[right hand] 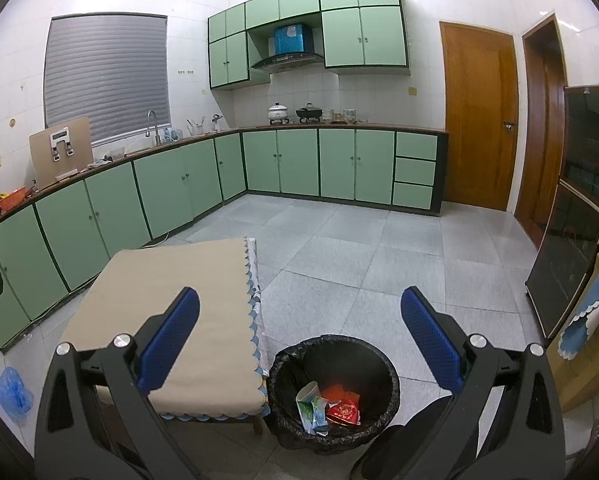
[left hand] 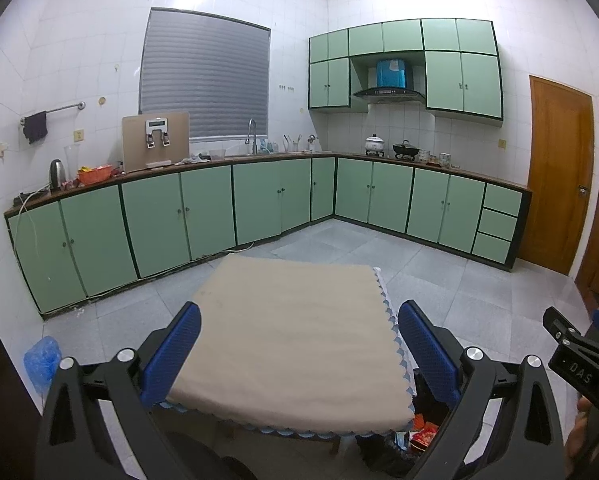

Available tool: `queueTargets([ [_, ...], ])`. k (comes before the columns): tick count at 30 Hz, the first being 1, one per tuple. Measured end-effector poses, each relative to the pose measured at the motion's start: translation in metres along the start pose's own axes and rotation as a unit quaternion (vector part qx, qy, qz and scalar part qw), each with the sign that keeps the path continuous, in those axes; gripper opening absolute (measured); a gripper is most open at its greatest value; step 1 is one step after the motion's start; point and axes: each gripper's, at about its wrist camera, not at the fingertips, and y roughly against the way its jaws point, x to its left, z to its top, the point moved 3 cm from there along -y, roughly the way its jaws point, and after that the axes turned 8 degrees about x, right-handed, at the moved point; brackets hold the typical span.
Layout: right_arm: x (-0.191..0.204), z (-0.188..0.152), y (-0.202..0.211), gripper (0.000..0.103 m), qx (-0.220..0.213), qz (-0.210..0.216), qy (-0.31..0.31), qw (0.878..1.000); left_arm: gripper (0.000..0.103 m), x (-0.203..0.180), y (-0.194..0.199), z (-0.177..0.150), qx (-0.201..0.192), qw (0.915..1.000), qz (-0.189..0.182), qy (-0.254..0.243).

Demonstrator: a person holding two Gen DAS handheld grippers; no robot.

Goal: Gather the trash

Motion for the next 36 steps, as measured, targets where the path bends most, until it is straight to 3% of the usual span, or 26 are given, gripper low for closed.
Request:
queueTargets([
  [36, -0.0043, -0.0019, -0.0019, 0.098, 0.004, 0.001, -0.003, 1.000, 0.097, 0.0042, -0.0063, -0.0045, 0.006, 1.0000, -0.003, -0.004],
])
